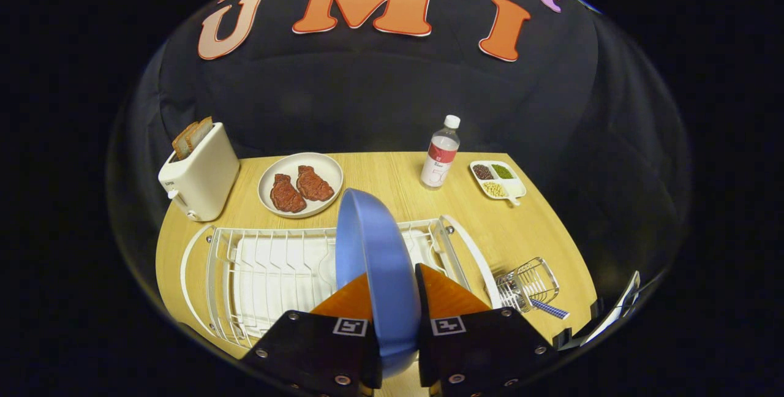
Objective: Take the plate from the dish rack, then take the spoon from the basket and place it into the plate.
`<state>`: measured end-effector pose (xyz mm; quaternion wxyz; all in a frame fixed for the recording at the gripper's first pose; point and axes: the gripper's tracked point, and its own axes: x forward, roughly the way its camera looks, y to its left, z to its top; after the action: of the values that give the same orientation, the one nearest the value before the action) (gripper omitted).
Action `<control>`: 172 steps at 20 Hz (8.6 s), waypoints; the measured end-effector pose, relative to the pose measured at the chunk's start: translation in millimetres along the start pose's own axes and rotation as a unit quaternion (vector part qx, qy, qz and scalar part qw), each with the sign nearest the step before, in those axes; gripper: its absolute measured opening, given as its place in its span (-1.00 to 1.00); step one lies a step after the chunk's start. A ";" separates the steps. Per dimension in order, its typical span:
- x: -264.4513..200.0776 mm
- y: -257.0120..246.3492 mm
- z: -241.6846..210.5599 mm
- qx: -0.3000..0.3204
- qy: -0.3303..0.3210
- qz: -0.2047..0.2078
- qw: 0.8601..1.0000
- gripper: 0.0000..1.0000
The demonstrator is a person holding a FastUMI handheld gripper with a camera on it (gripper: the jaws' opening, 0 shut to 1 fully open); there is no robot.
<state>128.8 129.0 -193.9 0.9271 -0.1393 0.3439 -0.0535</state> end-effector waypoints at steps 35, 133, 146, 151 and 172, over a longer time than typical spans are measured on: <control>-112.7 -15.6 -263.0 0.238 0.132 0.187 0.944 -0.53; -210.8 31.0 -127.4 -0.033 -0.246 0.145 0.958 -0.93; -140.6 87.3 -184.2 -0.038 -0.186 0.181 0.965 -0.93; -129.6 90.2 -190.7 -0.038 -0.171 0.186 0.967 -0.92; -122.1 -34.5 -154.9 0.009 -0.161 0.150 0.976 0.94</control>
<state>-64.9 85.6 -220.0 0.9689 -0.0850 0.2070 0.1059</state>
